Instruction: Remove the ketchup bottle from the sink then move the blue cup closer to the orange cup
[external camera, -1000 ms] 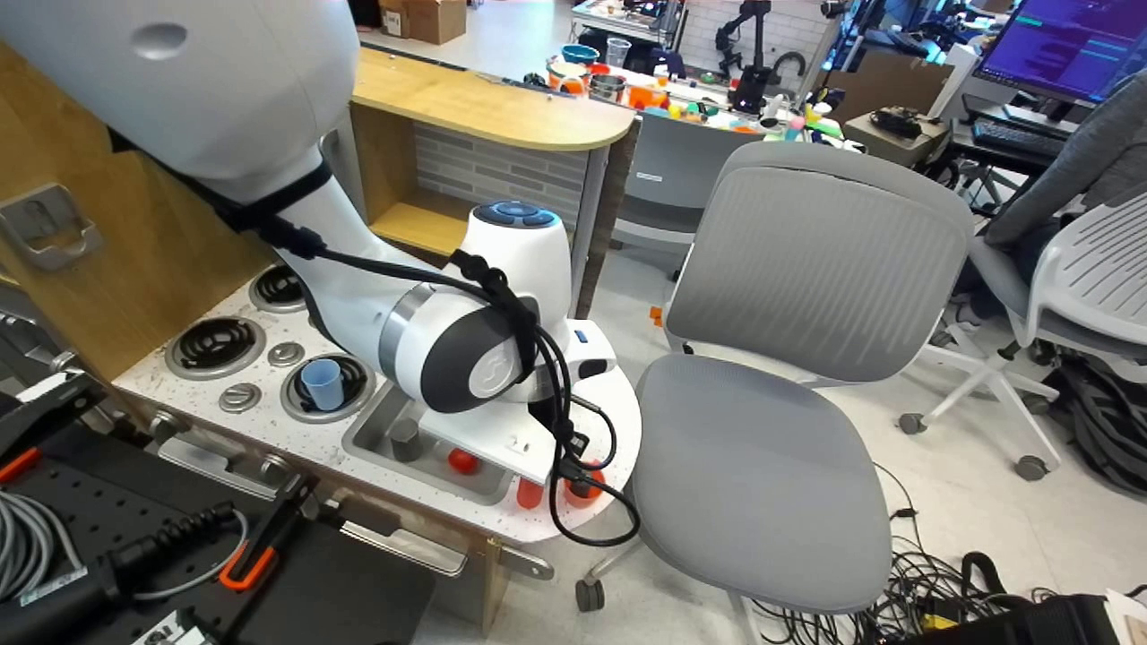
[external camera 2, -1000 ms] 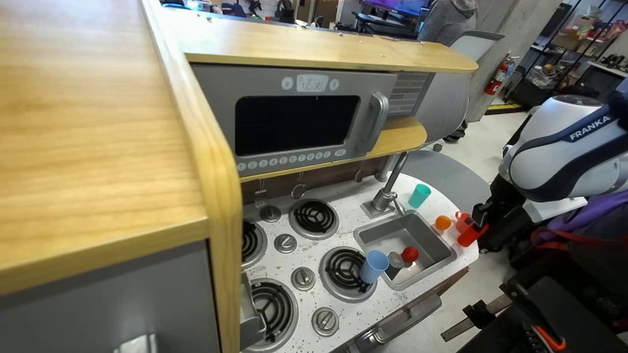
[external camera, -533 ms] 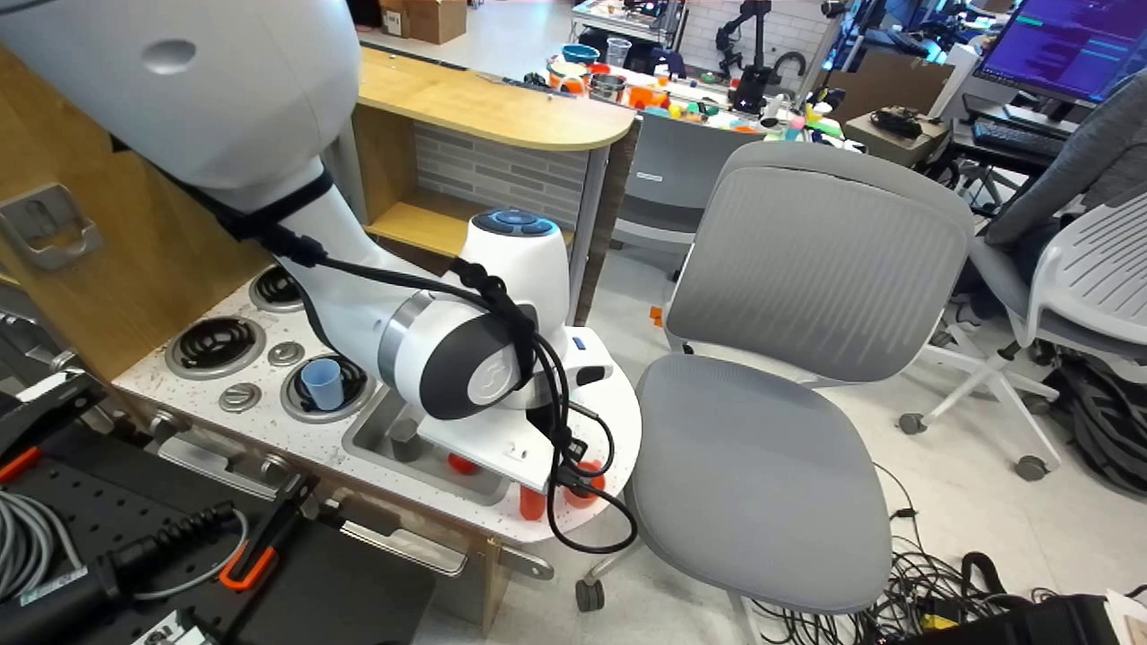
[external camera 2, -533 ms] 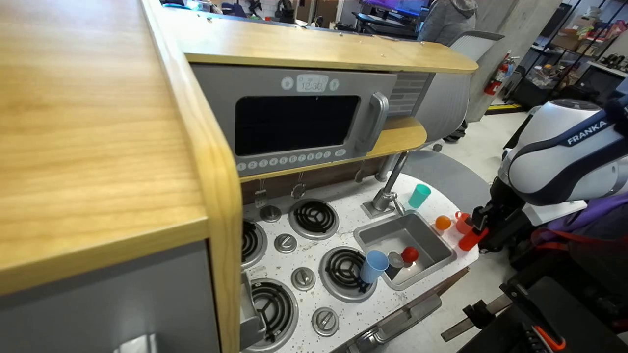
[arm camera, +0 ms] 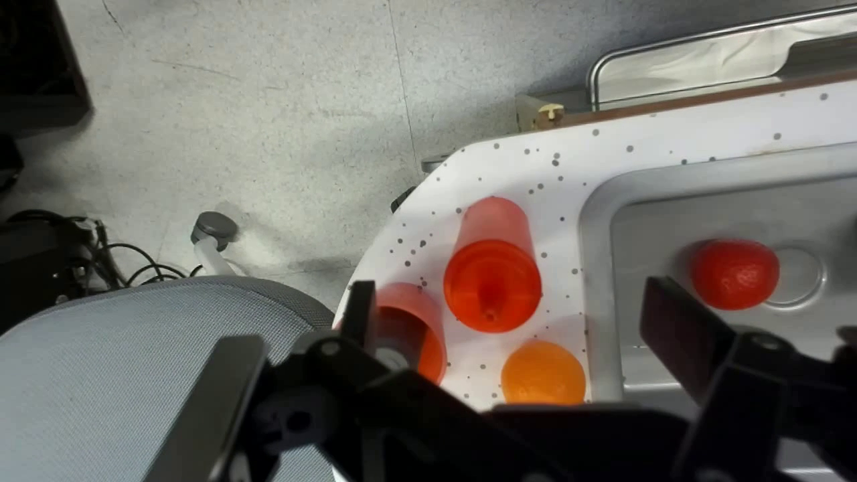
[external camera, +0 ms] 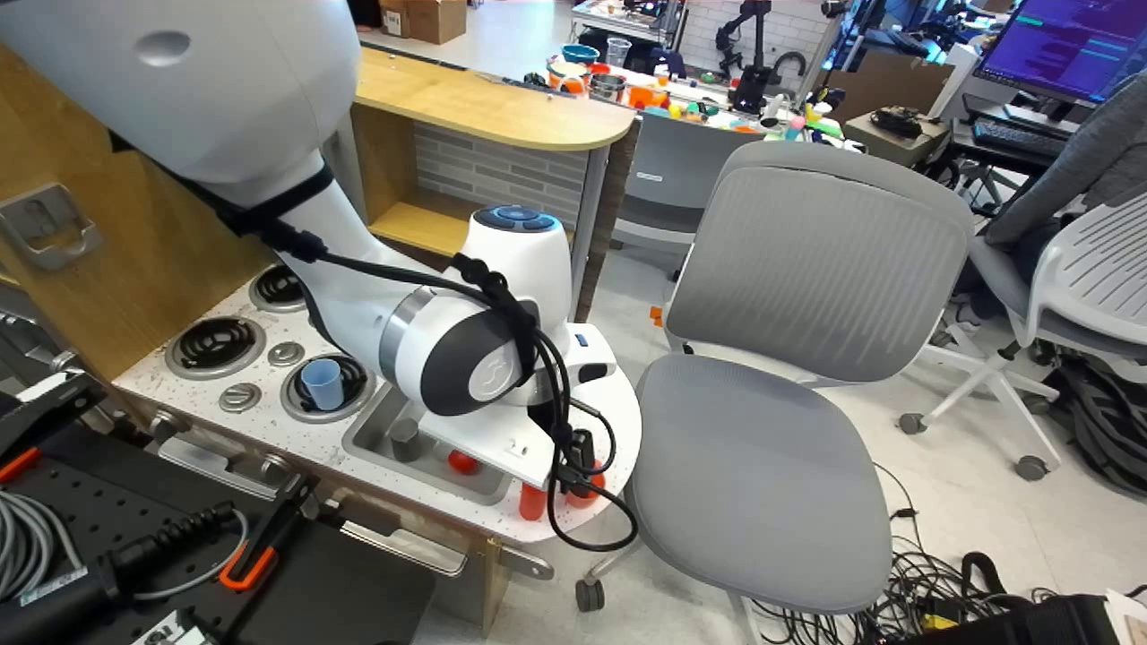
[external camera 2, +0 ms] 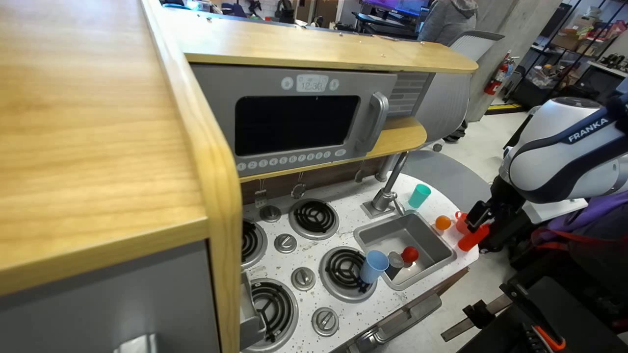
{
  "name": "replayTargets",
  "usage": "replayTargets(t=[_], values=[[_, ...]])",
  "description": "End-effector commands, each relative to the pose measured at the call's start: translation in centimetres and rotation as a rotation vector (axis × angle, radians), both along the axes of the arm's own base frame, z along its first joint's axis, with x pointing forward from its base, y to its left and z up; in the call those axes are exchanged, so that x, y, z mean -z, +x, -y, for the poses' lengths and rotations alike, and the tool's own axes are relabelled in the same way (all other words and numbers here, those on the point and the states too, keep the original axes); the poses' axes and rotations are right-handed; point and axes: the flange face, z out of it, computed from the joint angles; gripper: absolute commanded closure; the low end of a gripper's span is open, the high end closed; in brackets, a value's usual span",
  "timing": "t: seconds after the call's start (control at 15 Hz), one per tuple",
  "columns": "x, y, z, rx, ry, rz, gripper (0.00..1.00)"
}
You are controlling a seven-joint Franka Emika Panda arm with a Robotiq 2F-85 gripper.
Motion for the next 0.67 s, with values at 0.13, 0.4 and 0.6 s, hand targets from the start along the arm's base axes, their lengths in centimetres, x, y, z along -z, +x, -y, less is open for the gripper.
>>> replayTargets(t=[0.13, 0.4, 0.6], values=[[-4.9, 0.7, -0.2, 0.073, 0.085, 0.034, 0.00], [-8.3, 1.3, 0.3, 0.116, 0.216, 0.005, 0.00], [-10.3, 2.5, 2.3, 0.195, 0.241, 0.039, 0.00]])
